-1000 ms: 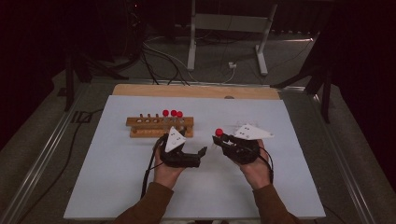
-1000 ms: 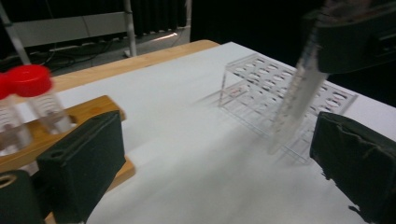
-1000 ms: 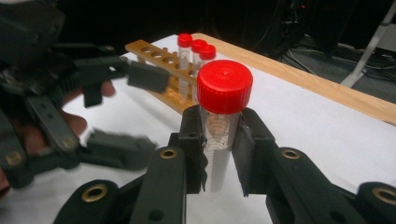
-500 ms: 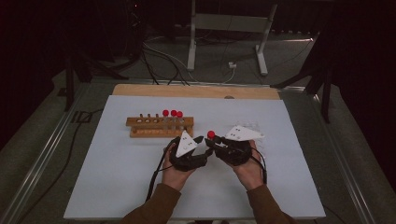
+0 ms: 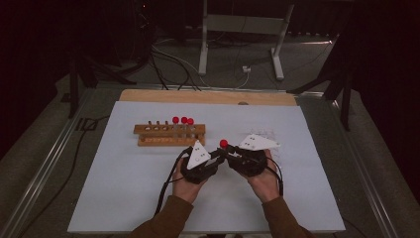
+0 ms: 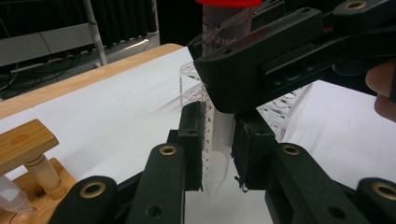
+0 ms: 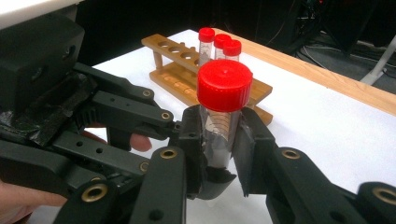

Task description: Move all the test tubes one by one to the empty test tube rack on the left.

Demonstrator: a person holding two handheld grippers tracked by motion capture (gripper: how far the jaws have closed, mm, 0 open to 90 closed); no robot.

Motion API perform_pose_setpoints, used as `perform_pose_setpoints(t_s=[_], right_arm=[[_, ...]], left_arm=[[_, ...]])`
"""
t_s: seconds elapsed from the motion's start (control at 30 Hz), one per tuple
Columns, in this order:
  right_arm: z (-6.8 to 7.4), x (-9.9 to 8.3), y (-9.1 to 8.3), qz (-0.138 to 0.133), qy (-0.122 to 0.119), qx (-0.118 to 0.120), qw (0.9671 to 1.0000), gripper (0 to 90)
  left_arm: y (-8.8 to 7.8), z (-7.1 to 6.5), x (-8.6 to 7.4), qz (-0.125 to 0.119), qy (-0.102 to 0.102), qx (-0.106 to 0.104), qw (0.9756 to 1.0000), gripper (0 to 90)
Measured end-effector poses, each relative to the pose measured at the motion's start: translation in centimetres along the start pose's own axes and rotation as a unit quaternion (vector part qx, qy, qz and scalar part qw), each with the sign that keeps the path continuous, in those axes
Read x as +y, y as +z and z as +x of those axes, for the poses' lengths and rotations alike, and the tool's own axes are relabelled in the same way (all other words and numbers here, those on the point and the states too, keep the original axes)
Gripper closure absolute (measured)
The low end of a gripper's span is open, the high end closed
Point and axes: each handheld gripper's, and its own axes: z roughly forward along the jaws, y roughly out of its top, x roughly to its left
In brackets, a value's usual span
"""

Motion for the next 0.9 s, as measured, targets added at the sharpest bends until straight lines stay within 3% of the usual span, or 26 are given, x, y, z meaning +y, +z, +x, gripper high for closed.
perform_pose_setpoints(t_s=[0.07,0.3,0.37,0.53,0.77,0.9], right_arm=[[0.0,0.0,-0.1,-0.001,0.0,0.0,1.0,72.3],[-0.2,0.2,-0.6,-0.01,0.01,0.009,0.9999,44.2],[-0.2,0.2,-0.7,-0.013,0.011,0.0,0.9998,32.9],[-0.6,0.1,-0.8,-0.016,0.016,-0.025,0.9994,19.1],[-1.2,-0.4,-1.3,-0.016,0.022,-0.042,0.9988,4.4],[-1.6,-0.7,-1.6,-0.015,0.019,-0.045,0.9987,1.2]], left_arm=[[0.0,0.0,0.0,0.001,0.0,0.0,1.0,75.7],[0.1,0.4,-0.1,0.006,-0.006,0.007,0.9999,75.7],[0.0,0.5,-0.1,0.007,-0.006,0.009,0.9999,75.7],[-0.1,0.9,-0.1,0.005,-0.012,0.014,0.9998,75.7],[-0.6,1.5,-0.1,0.0,-0.018,0.023,0.9996,75.7],[-1.1,1.9,0.0,-0.004,-0.022,0.028,0.9994,75.6]])
